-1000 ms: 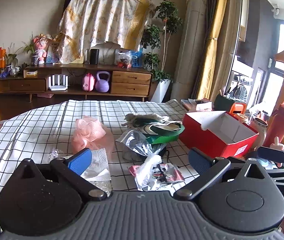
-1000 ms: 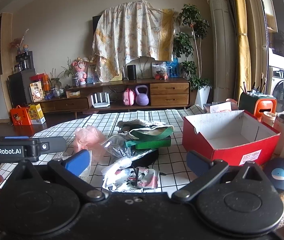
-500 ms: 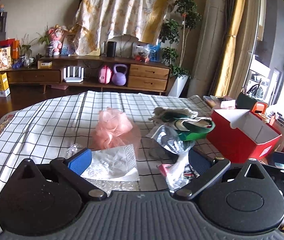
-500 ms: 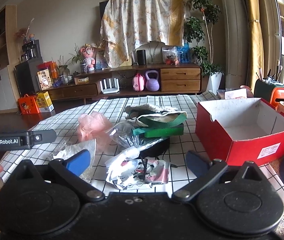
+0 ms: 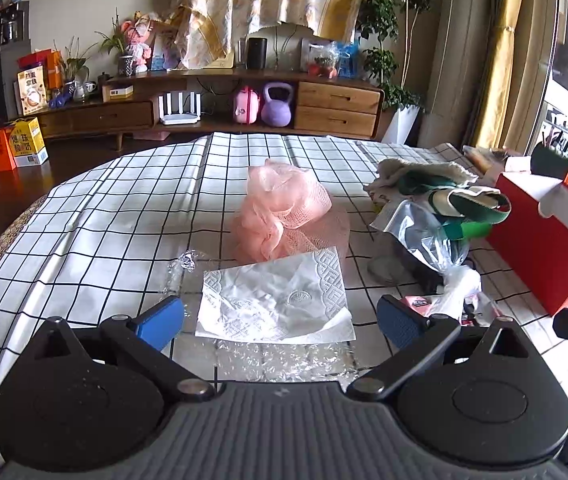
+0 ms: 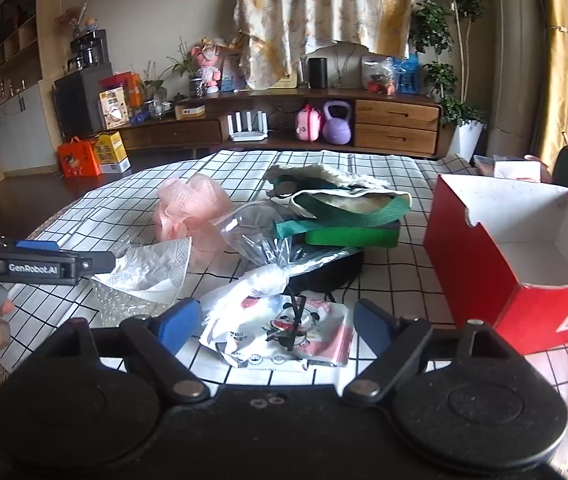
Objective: Organize soft objects
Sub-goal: 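Move the left tool to the white napkin and close on it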
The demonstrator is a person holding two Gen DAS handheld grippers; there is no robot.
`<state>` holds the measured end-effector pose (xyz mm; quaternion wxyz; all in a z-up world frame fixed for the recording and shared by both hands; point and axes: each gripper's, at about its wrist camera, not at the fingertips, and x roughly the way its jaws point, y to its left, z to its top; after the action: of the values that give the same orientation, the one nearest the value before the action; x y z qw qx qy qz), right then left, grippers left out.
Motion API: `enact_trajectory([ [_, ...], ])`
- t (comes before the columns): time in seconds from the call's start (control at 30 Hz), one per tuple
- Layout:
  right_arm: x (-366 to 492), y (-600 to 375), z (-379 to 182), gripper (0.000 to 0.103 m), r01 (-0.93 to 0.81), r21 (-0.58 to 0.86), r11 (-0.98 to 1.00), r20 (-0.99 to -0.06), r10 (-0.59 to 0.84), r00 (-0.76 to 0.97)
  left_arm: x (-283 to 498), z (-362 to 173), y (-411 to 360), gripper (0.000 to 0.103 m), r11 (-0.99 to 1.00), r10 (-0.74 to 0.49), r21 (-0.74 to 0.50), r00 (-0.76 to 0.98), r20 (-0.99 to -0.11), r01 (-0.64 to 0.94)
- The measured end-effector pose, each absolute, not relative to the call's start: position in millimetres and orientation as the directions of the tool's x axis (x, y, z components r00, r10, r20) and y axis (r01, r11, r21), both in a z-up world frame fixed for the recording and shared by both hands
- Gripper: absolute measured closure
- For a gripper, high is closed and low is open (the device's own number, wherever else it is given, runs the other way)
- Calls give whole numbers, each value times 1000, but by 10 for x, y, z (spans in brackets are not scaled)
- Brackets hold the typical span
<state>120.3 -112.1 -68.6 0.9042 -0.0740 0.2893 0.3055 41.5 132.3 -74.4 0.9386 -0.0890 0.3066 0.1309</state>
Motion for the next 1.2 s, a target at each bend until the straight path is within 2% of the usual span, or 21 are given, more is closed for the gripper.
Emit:
enact_trajectory([
  [0.17, 1370, -1014, -747, 21, -618, 30, 786, -591, 512, 623, 543, -895, 1266, 0, 965, 171, -52, 762, -625, -259],
  [0.37, 1627, -866, -840, 22, -609, 53, 792, -636, 497, 591, 740, -1020, 1160, 0, 979, 194, 70, 764, -616, -192],
  [0.9, 2244, -571, -1062, 29, -451, 233, 861, -706, 469, 530, 1239, -1275, 1335, 4, 965, 190, -3, 707, -681, -262],
  [1.1, 2257, -473, -1150, 48, -453, 247, 857, -733, 471, 491, 1285, -1380, 1324, 27, 967, 177, -4, 684, -707, -255],
  [1.2, 2232, -488, -1139, 59, -461, 248, 852, -733, 477, 485, 1284, -1424, 1364, 43, 967, 157, -30, 682, -715, -254],
])
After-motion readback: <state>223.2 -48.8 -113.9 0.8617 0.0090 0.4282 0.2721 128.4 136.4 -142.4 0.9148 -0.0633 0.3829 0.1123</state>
